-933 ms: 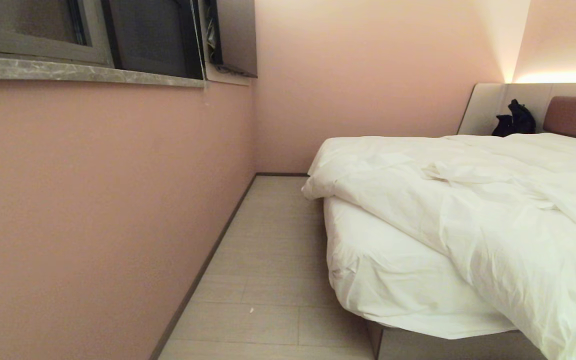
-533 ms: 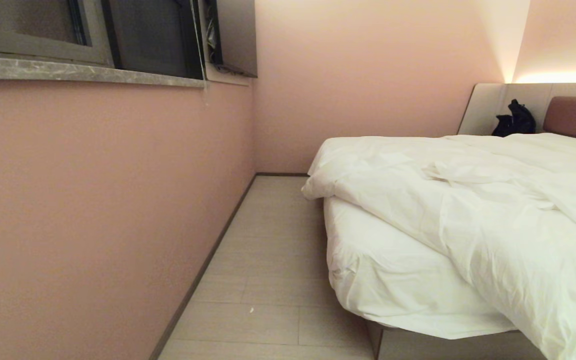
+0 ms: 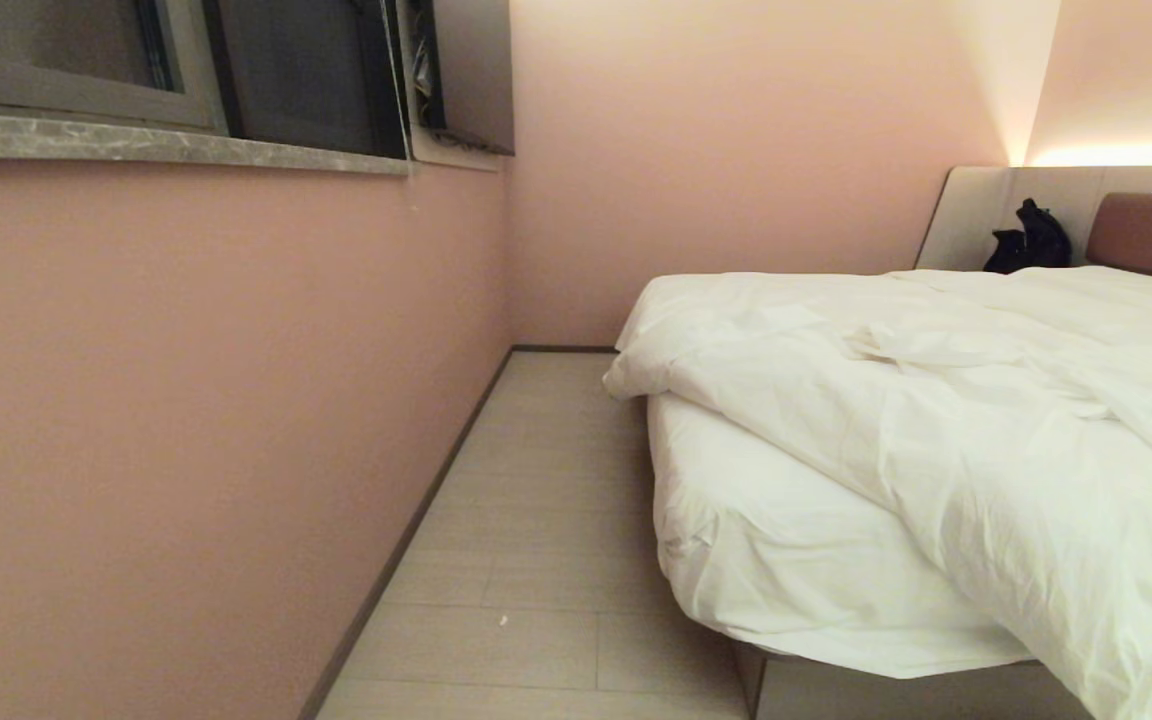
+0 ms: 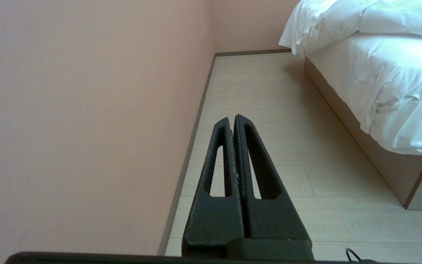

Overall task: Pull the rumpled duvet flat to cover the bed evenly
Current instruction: Hold the folded corner of the quilt

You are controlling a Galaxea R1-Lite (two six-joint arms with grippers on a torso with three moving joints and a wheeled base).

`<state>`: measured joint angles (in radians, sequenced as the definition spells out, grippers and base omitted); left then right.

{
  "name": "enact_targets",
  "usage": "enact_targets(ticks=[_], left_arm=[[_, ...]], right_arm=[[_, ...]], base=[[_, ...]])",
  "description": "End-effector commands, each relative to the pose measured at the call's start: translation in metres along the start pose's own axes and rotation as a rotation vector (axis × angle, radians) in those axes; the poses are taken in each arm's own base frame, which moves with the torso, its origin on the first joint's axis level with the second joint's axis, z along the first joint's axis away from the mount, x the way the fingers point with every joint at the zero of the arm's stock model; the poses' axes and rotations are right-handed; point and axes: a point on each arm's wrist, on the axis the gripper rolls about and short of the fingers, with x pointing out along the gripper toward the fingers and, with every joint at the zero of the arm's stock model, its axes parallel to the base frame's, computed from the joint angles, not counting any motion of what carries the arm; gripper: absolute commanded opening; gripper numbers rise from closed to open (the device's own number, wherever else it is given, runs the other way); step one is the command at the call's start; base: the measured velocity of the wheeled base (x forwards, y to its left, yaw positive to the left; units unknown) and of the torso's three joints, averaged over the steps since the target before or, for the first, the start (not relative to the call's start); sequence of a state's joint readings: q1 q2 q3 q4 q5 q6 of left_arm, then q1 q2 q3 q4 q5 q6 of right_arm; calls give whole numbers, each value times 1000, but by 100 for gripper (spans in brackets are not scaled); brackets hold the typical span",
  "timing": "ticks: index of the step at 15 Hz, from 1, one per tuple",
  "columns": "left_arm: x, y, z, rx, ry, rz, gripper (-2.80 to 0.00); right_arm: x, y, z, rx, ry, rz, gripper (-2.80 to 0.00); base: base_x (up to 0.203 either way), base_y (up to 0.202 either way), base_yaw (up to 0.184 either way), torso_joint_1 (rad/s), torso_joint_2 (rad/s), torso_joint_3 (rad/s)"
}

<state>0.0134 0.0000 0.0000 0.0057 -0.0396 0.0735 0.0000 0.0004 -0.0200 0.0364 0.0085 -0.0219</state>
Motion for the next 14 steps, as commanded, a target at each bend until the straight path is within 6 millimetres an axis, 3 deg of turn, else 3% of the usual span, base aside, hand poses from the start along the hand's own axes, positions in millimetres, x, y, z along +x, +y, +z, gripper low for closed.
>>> enact_targets(ticks=[1,14], left_arm=[[0,0,0,0,2,0,-280],[0,0,0,0,3,0,-280]], right_arm=[[0,0,0,0,0,1,-280],[0,0,0,-1,0,1,-280]], base=[[0,0,0,0,0,0],[0,0,0,0,0,0]])
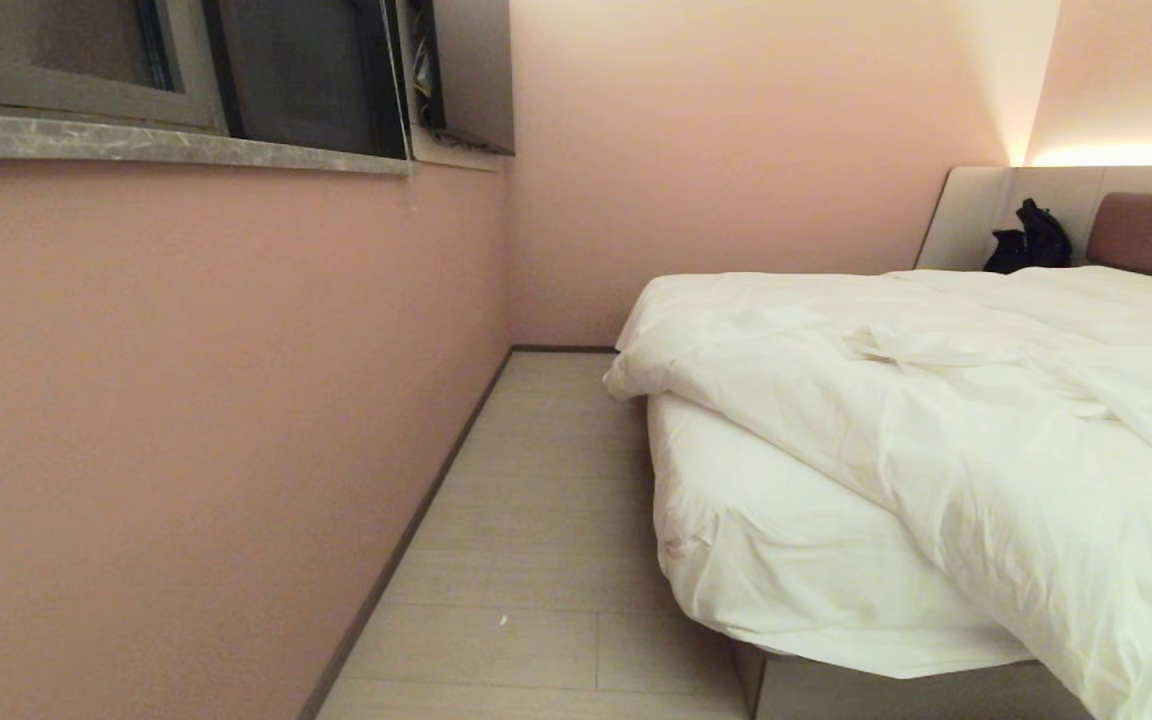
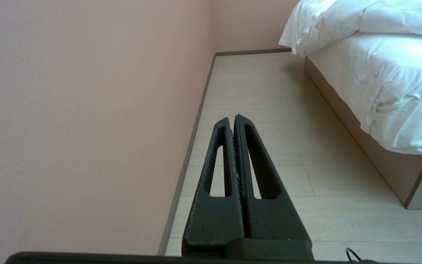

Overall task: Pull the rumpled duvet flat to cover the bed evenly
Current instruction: Hold the folded corner of the quilt

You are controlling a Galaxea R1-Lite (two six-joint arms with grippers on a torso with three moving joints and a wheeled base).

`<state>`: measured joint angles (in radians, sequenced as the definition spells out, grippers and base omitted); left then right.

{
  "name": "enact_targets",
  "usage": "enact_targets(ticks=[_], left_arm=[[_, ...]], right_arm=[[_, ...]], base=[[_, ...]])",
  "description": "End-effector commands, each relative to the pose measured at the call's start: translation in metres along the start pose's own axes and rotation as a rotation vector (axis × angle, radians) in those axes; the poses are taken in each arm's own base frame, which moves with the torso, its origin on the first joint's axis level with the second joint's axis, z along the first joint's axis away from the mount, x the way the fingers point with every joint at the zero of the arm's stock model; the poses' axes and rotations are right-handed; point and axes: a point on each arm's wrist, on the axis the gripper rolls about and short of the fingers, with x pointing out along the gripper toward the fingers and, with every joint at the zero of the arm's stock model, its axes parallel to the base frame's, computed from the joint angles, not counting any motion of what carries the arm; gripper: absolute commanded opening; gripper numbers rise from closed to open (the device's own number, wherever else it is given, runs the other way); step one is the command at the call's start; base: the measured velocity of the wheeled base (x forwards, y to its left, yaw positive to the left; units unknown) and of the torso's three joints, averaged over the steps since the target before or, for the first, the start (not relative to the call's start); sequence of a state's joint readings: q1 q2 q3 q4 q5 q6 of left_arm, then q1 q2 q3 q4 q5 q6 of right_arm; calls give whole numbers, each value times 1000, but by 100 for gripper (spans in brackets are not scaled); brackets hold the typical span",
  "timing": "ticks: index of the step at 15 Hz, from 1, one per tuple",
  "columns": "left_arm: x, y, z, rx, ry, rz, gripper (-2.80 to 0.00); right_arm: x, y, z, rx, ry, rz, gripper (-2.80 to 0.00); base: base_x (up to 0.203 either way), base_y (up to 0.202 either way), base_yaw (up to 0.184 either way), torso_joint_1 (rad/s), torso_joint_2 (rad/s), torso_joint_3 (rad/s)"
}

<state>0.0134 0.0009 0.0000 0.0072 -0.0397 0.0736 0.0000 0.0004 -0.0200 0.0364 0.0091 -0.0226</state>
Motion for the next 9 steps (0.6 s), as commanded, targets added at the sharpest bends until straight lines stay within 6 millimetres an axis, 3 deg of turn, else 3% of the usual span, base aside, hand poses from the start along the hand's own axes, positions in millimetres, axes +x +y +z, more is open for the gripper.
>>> enact_targets(ticks=[1,3,9], left_arm=[[0,0,0,0,0,0,-280],[0,0,0,-1,-2,0,-280],[0,0,0,-2,0,0,-280]], right_arm=[[0,0,0,0,0,0,-280],[0,0,0,0,0,0,-280],[0,0,0,0,0,0,-280]], base=[[0,0,0,0,0,0],[28,0,0,-1,3,1],[189,0,0,3,1,3]])
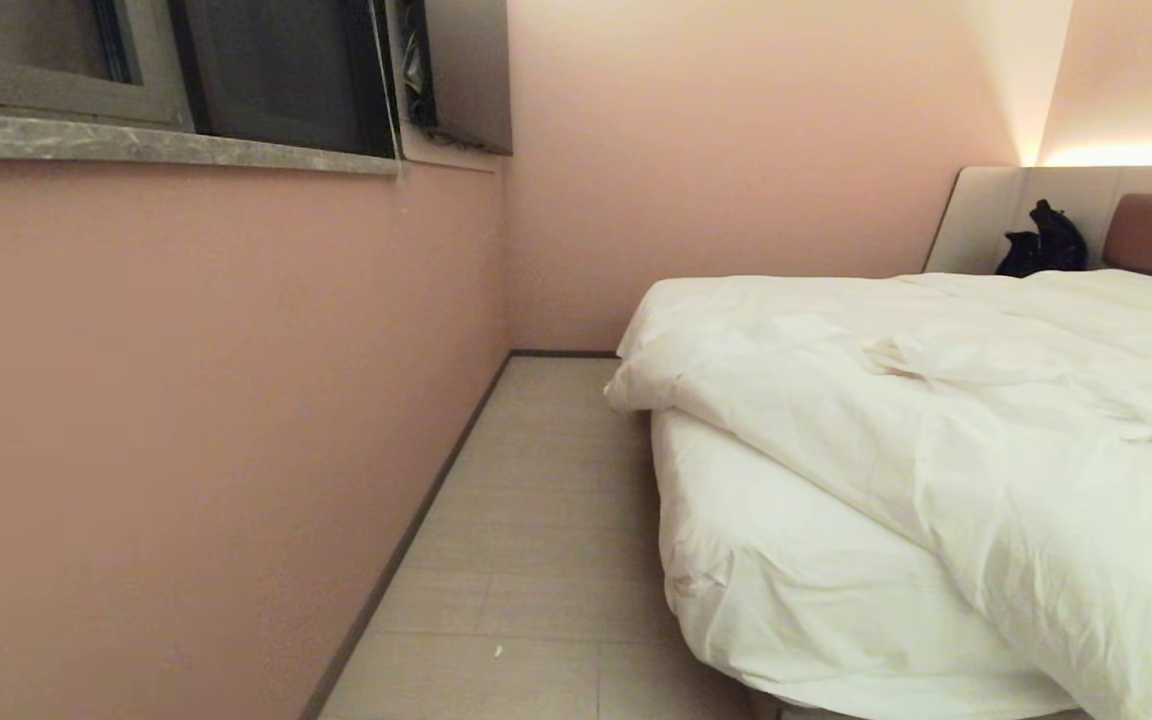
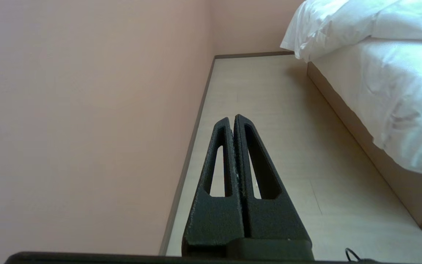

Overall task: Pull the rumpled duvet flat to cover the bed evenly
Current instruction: Hold the folded corner of the quilt

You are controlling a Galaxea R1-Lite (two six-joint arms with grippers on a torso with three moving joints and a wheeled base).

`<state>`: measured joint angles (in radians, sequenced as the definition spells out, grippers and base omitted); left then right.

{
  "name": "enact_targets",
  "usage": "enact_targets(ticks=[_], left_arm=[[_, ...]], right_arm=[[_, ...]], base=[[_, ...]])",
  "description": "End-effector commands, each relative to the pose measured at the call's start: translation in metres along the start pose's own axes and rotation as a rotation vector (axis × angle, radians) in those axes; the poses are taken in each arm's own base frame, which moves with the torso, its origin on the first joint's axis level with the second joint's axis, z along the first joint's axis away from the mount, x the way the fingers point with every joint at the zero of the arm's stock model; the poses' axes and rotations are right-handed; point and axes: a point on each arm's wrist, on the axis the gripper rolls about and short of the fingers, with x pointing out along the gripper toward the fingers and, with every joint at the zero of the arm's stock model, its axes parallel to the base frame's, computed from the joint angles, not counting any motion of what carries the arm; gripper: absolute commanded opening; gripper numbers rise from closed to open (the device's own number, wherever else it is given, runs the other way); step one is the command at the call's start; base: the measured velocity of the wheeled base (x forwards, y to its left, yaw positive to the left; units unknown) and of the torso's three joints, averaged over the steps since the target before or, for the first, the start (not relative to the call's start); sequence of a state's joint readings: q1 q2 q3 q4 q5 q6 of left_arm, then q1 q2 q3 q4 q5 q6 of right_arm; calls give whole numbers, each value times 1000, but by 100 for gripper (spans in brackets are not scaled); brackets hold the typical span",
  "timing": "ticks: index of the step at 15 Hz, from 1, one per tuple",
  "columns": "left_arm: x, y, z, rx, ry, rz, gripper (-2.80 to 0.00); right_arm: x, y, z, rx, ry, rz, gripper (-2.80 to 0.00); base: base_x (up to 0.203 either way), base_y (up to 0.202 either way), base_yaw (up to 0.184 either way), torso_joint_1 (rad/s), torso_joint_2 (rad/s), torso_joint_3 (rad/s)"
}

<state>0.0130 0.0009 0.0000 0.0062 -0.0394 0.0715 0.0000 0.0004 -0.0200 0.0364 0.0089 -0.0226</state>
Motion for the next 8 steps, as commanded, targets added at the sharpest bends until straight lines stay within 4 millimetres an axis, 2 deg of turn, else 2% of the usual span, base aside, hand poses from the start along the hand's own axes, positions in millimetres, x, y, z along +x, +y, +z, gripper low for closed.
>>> enact_targets(ticks=[1,8], left_arm=[[0,0,0,1,1,0,-280],[0,0,0,-4,-1,0,-280]], right_arm=[[0,0,0,0,0,0,-280],[0,0,0,1,0,0,-280]], base=[[198,0,2,2,2,2],[197,0,1,2,0,2]])
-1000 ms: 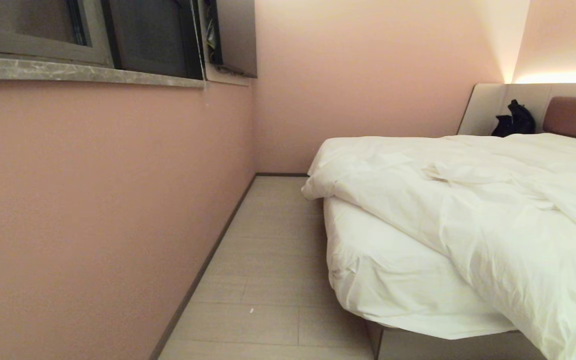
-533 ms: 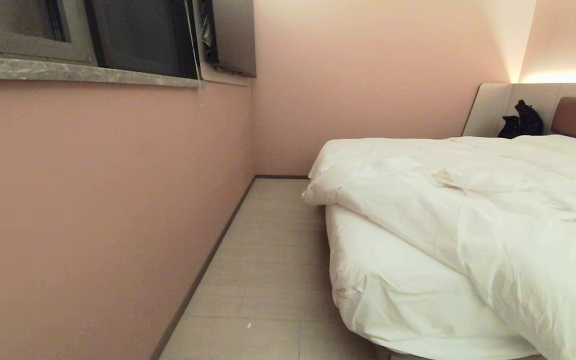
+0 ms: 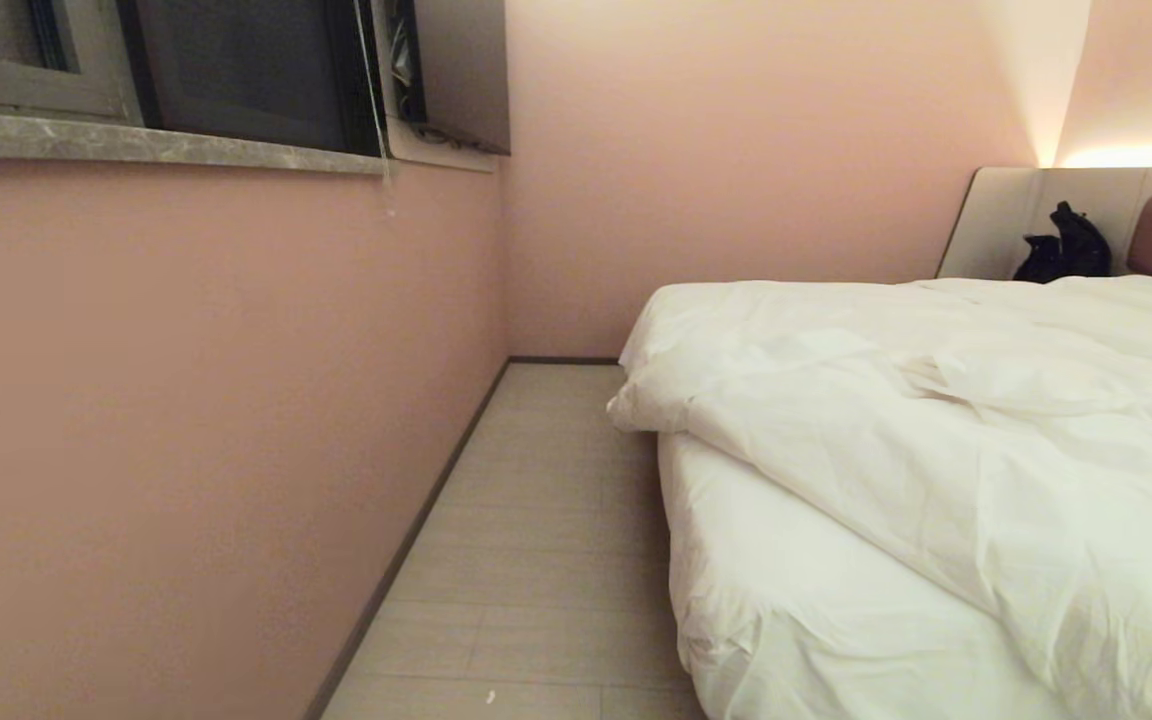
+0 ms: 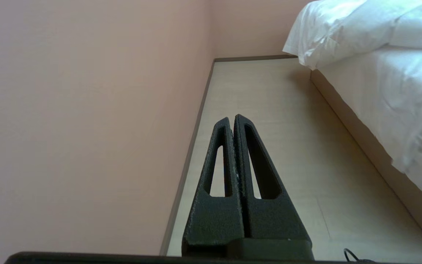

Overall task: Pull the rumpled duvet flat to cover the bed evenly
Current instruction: Hold the folded corner of the quilt

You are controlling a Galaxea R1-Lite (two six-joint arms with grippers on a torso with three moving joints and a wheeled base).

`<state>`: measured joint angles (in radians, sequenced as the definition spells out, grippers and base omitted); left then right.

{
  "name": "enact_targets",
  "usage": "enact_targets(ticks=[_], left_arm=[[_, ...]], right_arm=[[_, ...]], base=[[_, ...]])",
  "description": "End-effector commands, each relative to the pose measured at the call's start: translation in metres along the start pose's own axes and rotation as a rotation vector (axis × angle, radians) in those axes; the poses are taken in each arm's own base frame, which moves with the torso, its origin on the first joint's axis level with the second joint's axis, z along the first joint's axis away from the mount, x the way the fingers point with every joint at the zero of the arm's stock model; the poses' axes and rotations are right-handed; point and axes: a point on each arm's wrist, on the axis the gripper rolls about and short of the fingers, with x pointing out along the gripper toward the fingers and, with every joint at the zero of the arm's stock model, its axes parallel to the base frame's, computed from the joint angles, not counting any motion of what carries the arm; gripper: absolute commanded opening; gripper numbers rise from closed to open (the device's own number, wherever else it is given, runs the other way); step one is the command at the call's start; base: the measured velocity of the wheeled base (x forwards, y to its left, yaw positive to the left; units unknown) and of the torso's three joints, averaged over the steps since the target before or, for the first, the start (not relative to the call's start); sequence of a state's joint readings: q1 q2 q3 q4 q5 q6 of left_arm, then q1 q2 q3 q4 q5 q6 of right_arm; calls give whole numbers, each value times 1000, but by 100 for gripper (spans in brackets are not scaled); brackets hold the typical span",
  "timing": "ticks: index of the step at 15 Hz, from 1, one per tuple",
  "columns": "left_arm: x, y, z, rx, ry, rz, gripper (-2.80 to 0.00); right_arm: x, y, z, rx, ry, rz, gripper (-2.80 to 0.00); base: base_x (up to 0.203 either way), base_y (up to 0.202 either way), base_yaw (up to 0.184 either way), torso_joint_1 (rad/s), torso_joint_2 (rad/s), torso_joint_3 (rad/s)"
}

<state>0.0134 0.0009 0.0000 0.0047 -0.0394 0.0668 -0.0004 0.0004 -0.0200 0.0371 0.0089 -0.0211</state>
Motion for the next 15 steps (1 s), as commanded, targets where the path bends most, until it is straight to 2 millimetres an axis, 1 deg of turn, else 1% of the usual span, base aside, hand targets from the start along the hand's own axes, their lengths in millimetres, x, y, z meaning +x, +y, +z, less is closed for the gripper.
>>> enact_targets(ticks=[1,4,15], left_arm=[[0,0,0,1,2,0,-280],[0,0,0,-2,2,0,-280],[0,0,0,5,4,-2,-280]], right_arm=[[0,0,0,0,-1,1,-280],[0,0,0,-2,-1,1,-280],[0,0,0,-2,-1,2,-280]], base=[[198,0,2,3,2,2],[173,0,2,5,2,3],[0,0,0,0,0,0]])
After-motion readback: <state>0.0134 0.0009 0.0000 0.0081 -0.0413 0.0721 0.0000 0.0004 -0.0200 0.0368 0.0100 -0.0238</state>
